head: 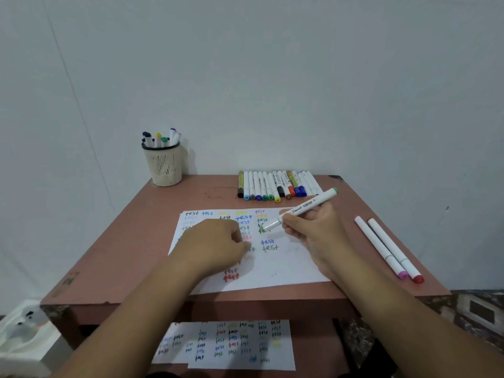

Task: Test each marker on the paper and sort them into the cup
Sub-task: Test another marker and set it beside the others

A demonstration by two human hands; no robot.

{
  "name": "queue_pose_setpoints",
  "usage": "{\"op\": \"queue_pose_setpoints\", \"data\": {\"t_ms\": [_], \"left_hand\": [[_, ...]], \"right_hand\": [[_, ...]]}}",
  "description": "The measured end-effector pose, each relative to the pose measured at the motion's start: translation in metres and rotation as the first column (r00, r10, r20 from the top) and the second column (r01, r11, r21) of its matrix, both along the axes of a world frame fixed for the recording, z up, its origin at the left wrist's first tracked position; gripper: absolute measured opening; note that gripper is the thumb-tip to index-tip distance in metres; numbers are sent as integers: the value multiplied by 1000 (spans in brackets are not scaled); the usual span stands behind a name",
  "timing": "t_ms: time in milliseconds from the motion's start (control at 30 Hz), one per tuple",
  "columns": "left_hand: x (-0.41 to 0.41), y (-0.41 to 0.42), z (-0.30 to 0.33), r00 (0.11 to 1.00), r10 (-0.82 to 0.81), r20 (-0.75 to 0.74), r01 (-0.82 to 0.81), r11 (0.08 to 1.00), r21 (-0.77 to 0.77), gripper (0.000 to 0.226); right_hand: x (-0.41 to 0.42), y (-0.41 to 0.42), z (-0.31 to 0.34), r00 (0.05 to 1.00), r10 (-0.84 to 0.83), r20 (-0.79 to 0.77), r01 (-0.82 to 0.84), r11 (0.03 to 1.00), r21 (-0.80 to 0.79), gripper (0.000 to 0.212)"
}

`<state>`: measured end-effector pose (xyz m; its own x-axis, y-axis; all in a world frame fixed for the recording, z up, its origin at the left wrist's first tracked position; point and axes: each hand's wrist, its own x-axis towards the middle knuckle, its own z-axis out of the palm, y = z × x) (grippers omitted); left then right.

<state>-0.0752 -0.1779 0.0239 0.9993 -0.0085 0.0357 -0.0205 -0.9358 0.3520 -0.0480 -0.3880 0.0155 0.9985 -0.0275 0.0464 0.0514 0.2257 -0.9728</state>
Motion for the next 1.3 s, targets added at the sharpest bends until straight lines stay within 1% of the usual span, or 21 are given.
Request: {"op": "queue_pose_setpoints", "data": {"t_ms": [67, 133, 200, 267, 333, 400, 467, 567, 633, 733, 833, 900, 967, 1067, 1133, 1200, 1233, 1300], "left_hand": [[5, 10, 6, 996, -40, -77, 30, 992, -123, 19], [10, 20, 7, 993, -67, -95, 39, 962, -269, 18], [15, 31, 10, 991, -67, -112, 8, 887, -461, 21], [22, 43, 16, 989, -59, -133, -35, 790, -612, 24], [31, 58, 23, 996, -19, -87, -49, 703, -710, 28], [42, 72, 29, 998, 69, -5, -48, 633, -773, 29], [56, 83, 30, 980, 178, 84, -46, 625, -779, 24], [82, 101, 23, 933, 306, 187, -72, 670, -738, 16], [93, 112, 13, 913, 337, 229, -92, 719, -689, 18], [105, 130, -9, 887, 356, 295, -116, 789, -603, 33], [116, 142, -21, 871, 380, 312, -120, 780, -614, 34], [121, 146, -24, 859, 395, 326, -116, 770, -627, 34], [125, 149, -26, 846, 413, 337, -120, 764, -633, 34], [129, 151, -29, 838, 418, 351, -120, 769, -628, 33], [130, 149, -30, 840, 402, 364, -110, 784, -611, 32], [131, 148, -31, 846, 380, 374, -102, 804, -586, 32], [130, 147, -32, 851, 369, 375, -101, 814, -572, 33], [130, 146, -32, 855, 353, 380, -102, 833, -544, 36]], "right_hand": [[2, 0, 9, 1000, 4, -29, -1, 996, 94, 33], [7, 3, 22, 998, 47, -31, -43, 991, 126, 19], [15, 8, 38, 995, 96, -34, -92, 991, 97, 16], [24, 14, 54, 993, 109, -44, -106, 991, 79, 14], [36, 25, 70, 996, 80, -30, -77, 993, 92, 8], [51, 41, 83, 999, 37, 33, -38, 998, 59, 8], [67, 61, 95, 994, 20, 106, -24, 999, 32, 9], [94, 99, 108, 983, 10, 186, -9, 1000, -5, 13], [111, 123, 114, 966, -17, 258, 38, 996, -80, 19], [140, 162, 118, 930, -28, 366, 95, 982, -166, 22], [168, 200, 121, 895, -35, 445, 147, 965, -218, 21], [183, 220, 121, 877, -11, 481, 169, 943, -286, 16], [199, 238, 116, 870, 51, 491, 175, 898, -403, 11], [215, 256, 100, 879, 156, 450, 157, 797, -584, 11], [224, 264, 88, 878, 177, 445, 179, 741, -648, 13], [233, 271, 80, 873, 184, 452, 220, 678, -701, 20], [235, 273, 79, 876, 201, 438, 218, 645, -733, 23], [237, 277, 79, 881, 264, 392, 194, 553, -810, 22]]}}
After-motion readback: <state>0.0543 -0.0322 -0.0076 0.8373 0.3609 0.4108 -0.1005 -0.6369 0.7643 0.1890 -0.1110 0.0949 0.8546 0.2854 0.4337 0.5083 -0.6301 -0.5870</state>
